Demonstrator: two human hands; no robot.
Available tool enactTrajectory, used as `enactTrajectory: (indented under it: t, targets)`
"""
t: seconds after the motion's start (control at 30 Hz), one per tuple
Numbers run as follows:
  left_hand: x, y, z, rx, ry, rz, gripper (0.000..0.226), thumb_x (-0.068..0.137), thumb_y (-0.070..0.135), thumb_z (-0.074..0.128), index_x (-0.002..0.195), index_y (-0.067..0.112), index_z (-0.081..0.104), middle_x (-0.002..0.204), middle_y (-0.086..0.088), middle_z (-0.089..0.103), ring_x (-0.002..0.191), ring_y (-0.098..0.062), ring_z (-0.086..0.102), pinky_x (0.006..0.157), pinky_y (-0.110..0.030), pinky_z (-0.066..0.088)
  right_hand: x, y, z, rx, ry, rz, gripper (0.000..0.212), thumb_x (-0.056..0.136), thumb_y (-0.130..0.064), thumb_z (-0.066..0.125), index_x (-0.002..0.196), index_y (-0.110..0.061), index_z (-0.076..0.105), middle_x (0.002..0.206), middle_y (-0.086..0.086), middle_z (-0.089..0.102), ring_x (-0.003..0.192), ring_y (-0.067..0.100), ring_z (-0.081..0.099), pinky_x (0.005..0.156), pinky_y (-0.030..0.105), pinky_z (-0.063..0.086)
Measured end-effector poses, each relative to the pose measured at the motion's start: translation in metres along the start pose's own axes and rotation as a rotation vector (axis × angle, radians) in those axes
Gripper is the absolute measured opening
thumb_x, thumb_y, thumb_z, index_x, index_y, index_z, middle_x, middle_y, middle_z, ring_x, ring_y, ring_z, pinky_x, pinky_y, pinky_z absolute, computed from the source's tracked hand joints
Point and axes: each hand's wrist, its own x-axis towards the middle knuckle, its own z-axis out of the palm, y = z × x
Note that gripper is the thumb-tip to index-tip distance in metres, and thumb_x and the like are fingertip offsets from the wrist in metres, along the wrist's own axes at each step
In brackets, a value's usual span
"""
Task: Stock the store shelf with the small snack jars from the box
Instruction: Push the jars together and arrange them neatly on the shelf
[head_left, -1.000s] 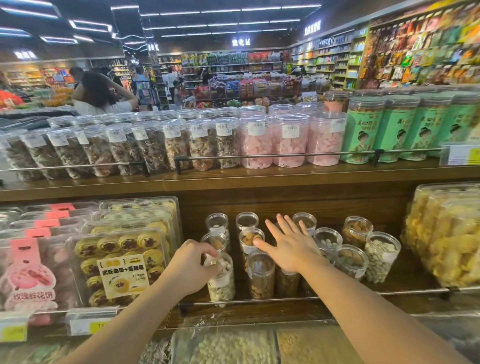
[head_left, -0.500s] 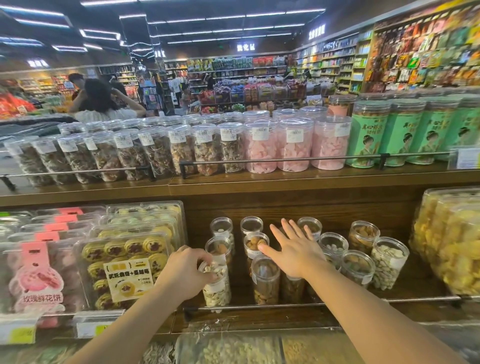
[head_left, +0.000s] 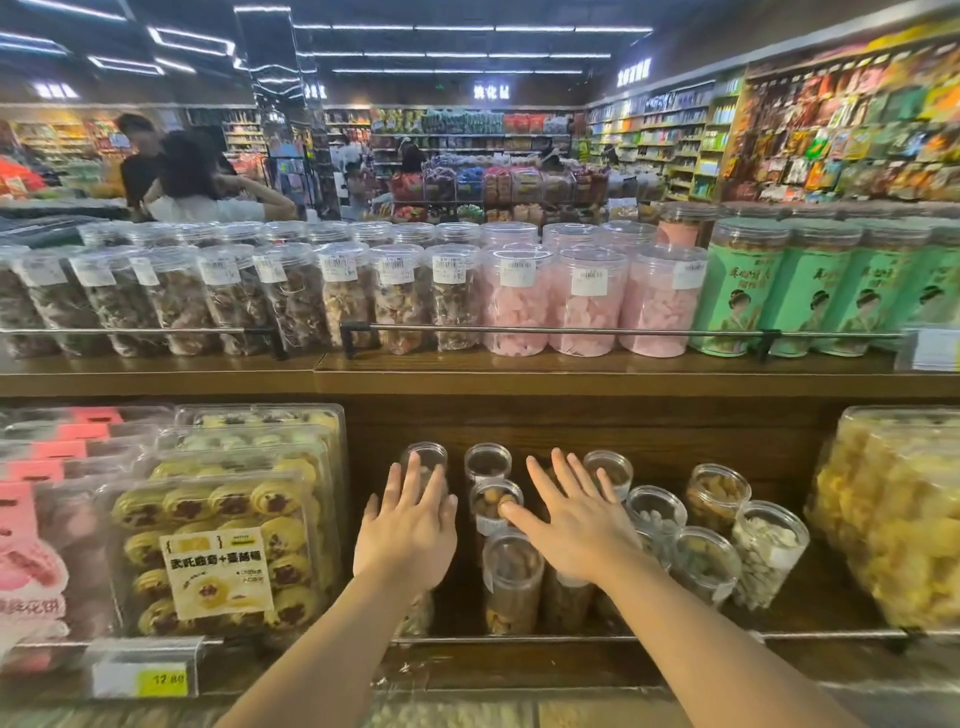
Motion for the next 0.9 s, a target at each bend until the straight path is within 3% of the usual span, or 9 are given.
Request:
enactTrajectory:
  t: [0.13, 0.23, 0.3, 0.4, 0.53, 0.73, 0.83, 0.9]
  targets:
    - [0.001, 0.001, 0.001, -0.003, 0.007, -0.005, 0.059, 0.106, 0.053, 0.010, 0.161, 0.037, -0.002, 0.169, 0.007, -0.012, 0.155, -0.021, -0.014, 0.127, -0.045, 0.006, -0.007, -0.003, -0.012, 0.164, 0.001, 0.010, 0.087, 0.090, -0.085, 0.015, 0.161, -0.040, -0.006, 0.166, -0.002, -0.026, 0.152, 0.021, -0.023, 0.123, 0.050, -0.008]
    - [0.000, 0.001, 0.000, -0.011, 0.002, -0.006, 0.059, 0.106, 0.052, 0.012, 0.162, 0.037, -0.001, 0.169, 0.007, -0.009, 0.156, -0.021, -0.013, 0.127, -0.046, 0.007, -0.013, -0.004, -0.032, 0.479, 0.088, 0.093, 0.079, 0.088, -0.083, 0.035, 0.155, -0.040, 0.030, 0.170, -0.004, 0.002, 0.156, 0.030, 0.000, 0.122, 0.055, 0.009]
    - [0.000, 0.001, -0.001, -0.013, -0.002, -0.002, 0.058, 0.106, 0.052, 0.013, 0.162, 0.036, 0.002, 0.170, 0.006, -0.008, 0.156, -0.021, -0.012, 0.126, -0.046, 0.010, -0.025, -0.008, -0.043, 0.350, 0.159, 0.043, 0.074, 0.082, -0.088, 0.038, 0.136, -0.040, 0.052, 0.154, -0.005, 0.034, 0.146, 0.026, 0.022, 0.118, 0.052, 0.020]
    - [-0.001, 0.003, 0.000, -0.007, 0.003, -0.009, 0.058, 0.107, 0.051, 0.014, 0.162, 0.036, 0.004, 0.170, 0.006, -0.007, 0.156, -0.021, -0.009, 0.125, -0.046, 0.012, -0.054, -0.027, -0.046, 0.025, 0.124, -0.092, 0.081, 0.075, -0.094, 0.039, 0.120, -0.033, 0.068, 0.132, -0.007, 0.054, 0.132, 0.020, 0.040, 0.114, 0.053, 0.020]
    - [0.001, 0.003, 0.000, -0.009, -0.003, -0.028, 0.058, 0.106, 0.053, 0.015, 0.162, 0.037, 0.005, 0.170, 0.007, -0.006, 0.156, -0.021, -0.008, 0.124, -0.047, 0.014, -0.067, -0.043, -0.042, -0.072, 0.097, -0.112, 0.069, 0.083, -0.077, 0.056, 0.132, -0.029, 0.062, 0.141, -0.002, 0.052, 0.138, 0.023, 0.039, 0.118, 0.058, 0.012]
    - [0.002, 0.003, -0.001, -0.016, -0.009, -0.041, 0.059, 0.105, 0.054, 0.016, 0.161, 0.039, 0.004, 0.170, 0.009, -0.006, 0.156, -0.020, -0.007, 0.124, -0.046, 0.013, -0.063, -0.038, -0.050, 0.108, -0.088, -0.148, 0.045, 0.086, -0.051, 0.069, 0.129, -0.044, 0.058, 0.133, -0.007, 0.058, 0.136, 0.027, 0.038, 0.112, 0.057, 0.018]
    - [0.002, 0.002, -0.001, -0.025, -0.018, -0.041, 0.059, 0.105, 0.055, 0.016, 0.161, 0.039, 0.004, 0.170, 0.008, -0.007, 0.156, -0.020, -0.009, 0.124, -0.047, 0.012, -0.063, -0.035, -0.052, 0.113, -0.096, -0.127, 0.056, 0.080, -0.065, 0.069, 0.130, -0.043, 0.054, 0.136, -0.007, 0.055, 0.135, 0.026, 0.037, 0.113, 0.057, 0.023]
    - [0.002, 0.002, -0.001, -0.025, -0.023, -0.039, 0.059, 0.105, 0.055, 0.016, 0.161, 0.039, 0.004, 0.170, 0.008, -0.007, 0.156, -0.020, -0.009, 0.124, -0.048, 0.011, -0.063, -0.034, -0.050, 0.088, -0.071, -0.133, 0.053, 0.081, -0.065, 0.069, 0.125, -0.039, 0.056, 0.129, -0.008, 0.058, 0.132, 0.024, 0.041, 0.114, 0.057, 0.025]
